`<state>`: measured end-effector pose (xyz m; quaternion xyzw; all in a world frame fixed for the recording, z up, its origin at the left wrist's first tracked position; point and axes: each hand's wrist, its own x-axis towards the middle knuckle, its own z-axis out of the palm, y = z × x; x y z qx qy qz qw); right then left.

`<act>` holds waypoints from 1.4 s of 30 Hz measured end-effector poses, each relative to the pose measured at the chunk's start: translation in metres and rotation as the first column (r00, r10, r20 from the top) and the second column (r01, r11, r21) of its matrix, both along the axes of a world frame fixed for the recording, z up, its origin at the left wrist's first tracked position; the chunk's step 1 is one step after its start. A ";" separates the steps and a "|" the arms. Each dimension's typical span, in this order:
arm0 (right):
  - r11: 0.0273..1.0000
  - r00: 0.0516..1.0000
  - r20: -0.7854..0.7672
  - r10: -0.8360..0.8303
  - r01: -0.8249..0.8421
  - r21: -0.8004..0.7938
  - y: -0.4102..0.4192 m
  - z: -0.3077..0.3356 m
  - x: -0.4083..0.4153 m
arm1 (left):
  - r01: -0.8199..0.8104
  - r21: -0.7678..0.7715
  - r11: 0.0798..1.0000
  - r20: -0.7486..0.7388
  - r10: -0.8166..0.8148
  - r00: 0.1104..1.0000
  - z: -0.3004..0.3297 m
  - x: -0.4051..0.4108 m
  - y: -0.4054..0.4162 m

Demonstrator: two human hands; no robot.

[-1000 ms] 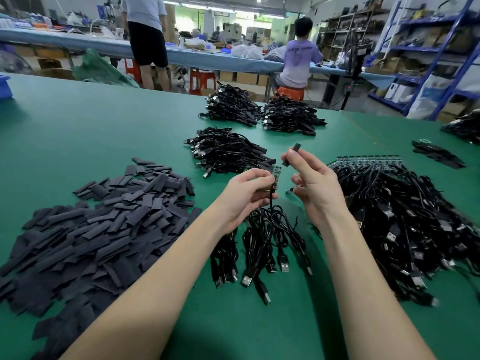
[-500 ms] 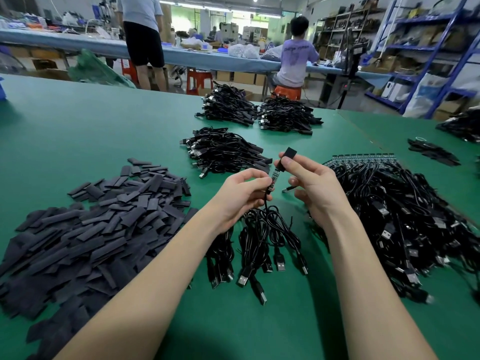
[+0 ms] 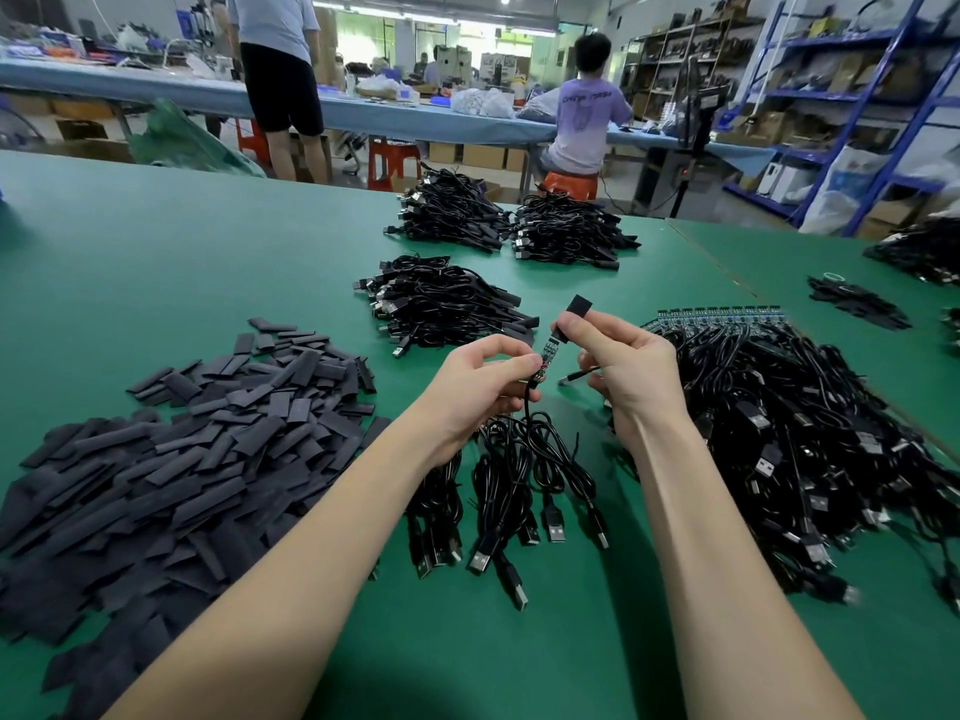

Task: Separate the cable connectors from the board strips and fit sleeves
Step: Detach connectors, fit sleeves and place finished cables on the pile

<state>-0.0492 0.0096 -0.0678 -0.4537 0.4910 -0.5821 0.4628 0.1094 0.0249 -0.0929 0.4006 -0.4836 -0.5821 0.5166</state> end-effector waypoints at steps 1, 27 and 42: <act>1.000 1.000 0.007 -0.013 0.013 0.002 0.000 0.000 0.001 | 0.001 0.001 1.000 -0.002 -0.001 1.000 0.000 0.000 0.000; 0.964 0.964 0.006 0.264 -0.264 -0.006 -0.002 -0.019 0.000 | 0.045 0.039 0.998 -0.087 -0.041 0.995 0.000 0.005 0.001; 0.991 0.984 0.139 0.112 -0.120 0.057 -0.004 -0.022 -0.001 | -0.045 -0.226 0.973 0.211 0.094 0.973 -0.009 0.003 0.001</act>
